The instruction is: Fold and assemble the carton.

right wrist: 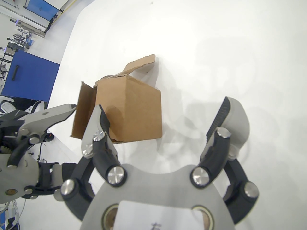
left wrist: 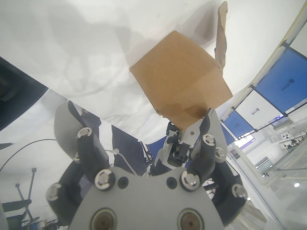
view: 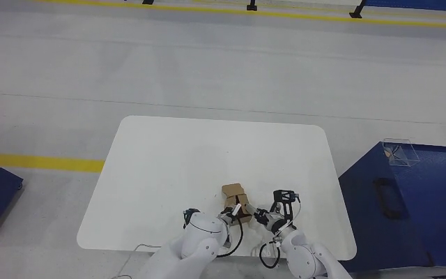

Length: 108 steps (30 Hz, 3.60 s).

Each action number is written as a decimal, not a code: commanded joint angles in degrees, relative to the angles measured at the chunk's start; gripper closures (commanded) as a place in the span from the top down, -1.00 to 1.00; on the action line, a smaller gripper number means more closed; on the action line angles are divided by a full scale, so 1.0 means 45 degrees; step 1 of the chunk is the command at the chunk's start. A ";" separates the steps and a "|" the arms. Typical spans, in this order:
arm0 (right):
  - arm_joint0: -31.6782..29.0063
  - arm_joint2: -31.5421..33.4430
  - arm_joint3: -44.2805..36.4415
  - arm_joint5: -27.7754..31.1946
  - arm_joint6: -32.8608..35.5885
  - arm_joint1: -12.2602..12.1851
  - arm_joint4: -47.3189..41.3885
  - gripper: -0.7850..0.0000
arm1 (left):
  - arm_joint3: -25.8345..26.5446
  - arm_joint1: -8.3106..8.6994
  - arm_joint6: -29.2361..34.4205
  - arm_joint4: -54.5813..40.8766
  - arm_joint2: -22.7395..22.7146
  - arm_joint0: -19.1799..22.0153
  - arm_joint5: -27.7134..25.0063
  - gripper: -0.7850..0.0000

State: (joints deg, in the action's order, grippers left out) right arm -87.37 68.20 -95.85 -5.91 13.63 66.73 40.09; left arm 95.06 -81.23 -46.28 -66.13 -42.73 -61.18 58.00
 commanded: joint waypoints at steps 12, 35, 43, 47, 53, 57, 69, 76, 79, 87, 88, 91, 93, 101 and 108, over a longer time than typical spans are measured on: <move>-0.0275 0.0110 0.0010 0.0312 0.0111 0.0046 -0.0086 1.00 | -0.1569 -0.0039 -0.0001 -0.1522 0.0539 0.1236 0.0000 1.00; -0.1121 0.1694 -0.0046 0.3292 0.0204 -0.0135 -0.1090 1.00 | 0.1287 0.0357 -0.0356 -0.0156 0.0042 0.0320 -0.0576 1.00; -0.1860 0.2547 0.0169 0.5289 0.0700 -0.0404 -0.0159 1.00 | 0.1689 0.0408 -0.0381 0.0252 -0.0134 0.0008 -0.1158 1.00; -0.1498 0.1923 0.0525 0.4546 -0.0073 -0.0275 0.0507 1.00 | 0.1689 0.0408 -0.0381 0.0252 -0.0134 0.0008 -0.1158 1.00; -0.0628 0.0991 0.1409 0.3799 -0.1062 -0.0055 0.1261 1.00 | 0.1689 0.0408 -0.0381 0.0252 -0.0134 0.0008 -0.1158 1.00; -0.0190 0.0607 0.1961 0.3335 -0.1789 0.0074 0.1633 1.00 | 0.1689 0.0408 -0.0381 0.0252 -0.0134 0.0008 -0.1158 1.00; 0.1128 -0.0157 0.3253 0.1922 -0.3352 0.0478 0.1955 1.00 | 0.1689 0.0408 -0.0381 0.0252 -0.0134 0.0008 -0.1158 1.00; 0.2284 -0.0578 0.4327 0.1495 -0.3417 0.0773 0.1449 1.00 | 0.1689 0.0408 -0.0381 0.0252 -0.0134 0.0008 -0.1158 1.00; 0.2571 -0.0679 0.4592 0.1434 -0.3497 0.0870 0.1263 1.00 | 0.1689 0.0408 -0.0381 0.0252 -0.0134 0.0008 -0.1158 1.00; 0.2782 -0.0094 0.4782 0.1517 -0.2978 0.0904 -0.0026 1.00 | 0.1689 0.0408 -0.0381 0.0252 -0.0134 0.0008 -0.1158 1.00; 0.2782 -0.0094 0.4782 0.1517 -0.2978 0.0904 -0.0026 1.00 | 0.1689 0.0408 -0.0381 0.0252 -0.0134 0.0008 -0.1158 1.00; 0.2782 -0.0094 0.4782 0.1517 -0.2978 0.0904 -0.0026 1.00 | 0.1689 0.0408 -0.0381 0.0252 -0.0134 0.0008 -0.1158 1.00; 0.2782 -0.0094 0.4782 0.1517 -0.2978 0.0904 -0.0026 1.00 | 0.1689 0.0408 -0.0381 0.0252 -0.0134 0.0008 -0.1158 1.00; 0.2313 0.0551 0.4351 0.1282 -0.3979 0.0888 -0.0407 1.00 | 0.1648 0.0830 0.1558 0.5210 0.0064 -0.0694 -0.4059 1.00; 0.2170 0.0923 0.4253 0.1484 -0.4074 0.0980 -0.2039 1.00 | 0.1660 0.1049 0.3316 0.6981 0.0001 -0.1374 -0.5748 1.00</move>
State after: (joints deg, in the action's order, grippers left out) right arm -77.60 72.39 -76.71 0.80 -4.68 71.15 30.32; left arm 102.53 -76.50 -31.06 -34.56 -42.72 -67.41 31.06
